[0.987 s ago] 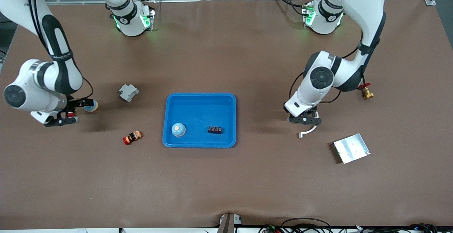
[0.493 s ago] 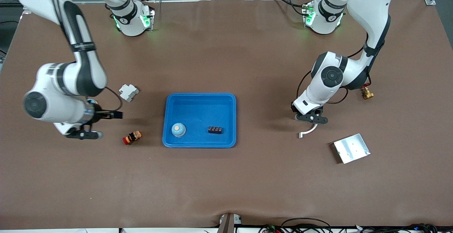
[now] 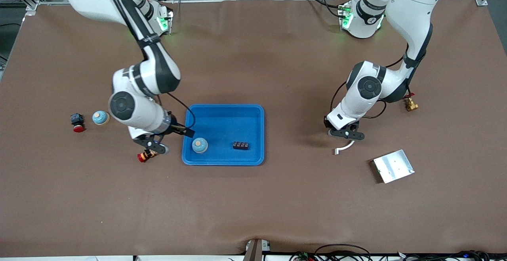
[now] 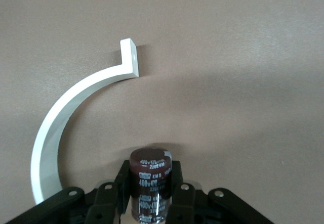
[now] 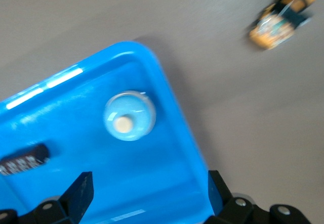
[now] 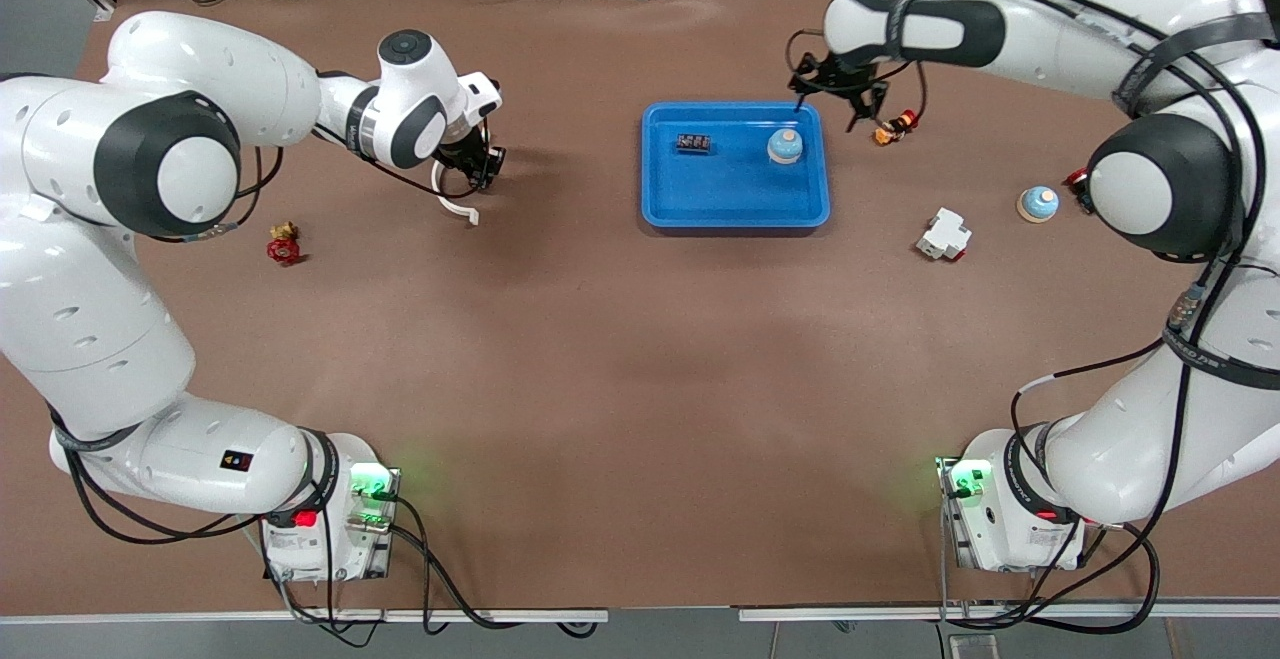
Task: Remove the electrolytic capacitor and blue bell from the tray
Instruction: 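Release the bell with the right gripper while the left gripper releases the capacitor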
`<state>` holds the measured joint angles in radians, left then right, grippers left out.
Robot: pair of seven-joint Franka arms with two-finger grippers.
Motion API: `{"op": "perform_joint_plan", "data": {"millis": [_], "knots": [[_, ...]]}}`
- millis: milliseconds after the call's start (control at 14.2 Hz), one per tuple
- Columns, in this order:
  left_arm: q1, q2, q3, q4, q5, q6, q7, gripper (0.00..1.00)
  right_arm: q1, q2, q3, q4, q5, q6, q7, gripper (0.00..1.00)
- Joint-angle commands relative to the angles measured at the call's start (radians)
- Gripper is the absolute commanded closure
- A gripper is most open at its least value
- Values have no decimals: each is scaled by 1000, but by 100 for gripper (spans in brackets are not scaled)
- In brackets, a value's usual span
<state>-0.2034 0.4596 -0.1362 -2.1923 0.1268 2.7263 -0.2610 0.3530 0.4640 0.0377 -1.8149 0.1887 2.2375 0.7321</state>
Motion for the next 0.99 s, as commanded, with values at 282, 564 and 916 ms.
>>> {"op": "perform_joint_plan", "data": {"millis": [282,564,916], "knots": [[21,28,-5,14,4,43,14,26,37,182,33,143,-67,77,366,0],[22,7,-5,16,-12,33,-9,0,34,188,33,154,-123,80,472,0],[16,-62,-45,153,-15,-280,-263,0,26,217,33,149,-123,120,518,0]]}}
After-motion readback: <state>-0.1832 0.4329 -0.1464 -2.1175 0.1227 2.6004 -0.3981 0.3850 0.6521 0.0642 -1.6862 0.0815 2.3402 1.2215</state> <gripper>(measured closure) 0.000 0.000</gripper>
